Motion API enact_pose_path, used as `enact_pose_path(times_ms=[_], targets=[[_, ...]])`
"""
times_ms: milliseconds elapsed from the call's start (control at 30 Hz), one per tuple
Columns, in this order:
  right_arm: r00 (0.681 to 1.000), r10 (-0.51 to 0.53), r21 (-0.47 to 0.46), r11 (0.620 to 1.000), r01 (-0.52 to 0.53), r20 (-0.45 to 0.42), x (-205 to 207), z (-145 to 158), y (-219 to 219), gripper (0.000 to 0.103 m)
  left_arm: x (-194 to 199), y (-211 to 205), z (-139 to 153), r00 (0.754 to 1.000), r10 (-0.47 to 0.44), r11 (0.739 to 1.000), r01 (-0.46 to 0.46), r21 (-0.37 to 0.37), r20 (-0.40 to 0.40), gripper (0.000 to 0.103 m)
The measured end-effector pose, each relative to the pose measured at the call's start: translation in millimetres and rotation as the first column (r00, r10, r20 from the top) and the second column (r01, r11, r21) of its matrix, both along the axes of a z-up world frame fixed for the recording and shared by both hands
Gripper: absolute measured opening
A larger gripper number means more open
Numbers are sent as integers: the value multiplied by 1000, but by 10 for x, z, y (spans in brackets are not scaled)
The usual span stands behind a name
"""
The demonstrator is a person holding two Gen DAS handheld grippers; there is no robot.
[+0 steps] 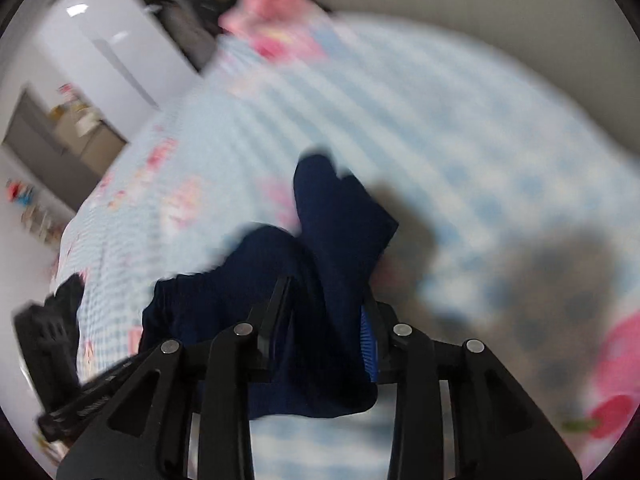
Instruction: Fold clothes
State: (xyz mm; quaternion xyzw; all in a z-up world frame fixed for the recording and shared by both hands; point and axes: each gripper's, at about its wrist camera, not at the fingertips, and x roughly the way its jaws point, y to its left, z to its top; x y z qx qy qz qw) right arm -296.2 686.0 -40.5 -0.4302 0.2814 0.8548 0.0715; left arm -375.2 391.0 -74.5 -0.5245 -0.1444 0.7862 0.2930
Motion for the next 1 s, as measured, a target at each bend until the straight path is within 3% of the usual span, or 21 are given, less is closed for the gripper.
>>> enact_pose_path(times_ms=[100,233,300,333,433,533,600,733,800,933,1000], targets=[[997,-41,-55,998,38,-63,154,-25,167,38,96,-125,190,995,29,999,-30,-11,-97,40],[983,-14,5,1000,15,-185,322,295,60,41,180,-199,561,948,128,991,-134,-1,-291,41],[972,13,38,999,-4,-237,387,445,-15,41,249,-82,701,936,72,997,-75,6,-345,41],[973,88,69,995,-75,-211,306,461,-178,41,272,31,717,934,25,999,-32,-15,-357,41],[967,232,167,963,-212,-109,129,389,-584,40,233,367,589,939,-89,993,58,-103,-332,41],[981,195,191,963,-191,-4,-19,150,-624,36,116,544,294,956,-136,974,80,-214,-260,39],[986,161,217,962,-167,44,-98,23,-569,20,29,519,149,964,-140,971,88,-224,-227,33],[986,152,207,965,-162,61,-101,-51,-513,14,12,503,113,967,-147,970,101,-219,-207,31],[987,153,201,966,-161,53,-45,3,-538,21,28,452,196,968,-146,977,109,-184,-202,36],[985,175,223,960,-172,9,-3,223,-660,58,118,141,463,966,-102,989,72,-128,-238,51],[983,184,256,951,-174,-15,61,398,-813,60,123,-29,571,964,-72,990,37,-138,-254,52]])
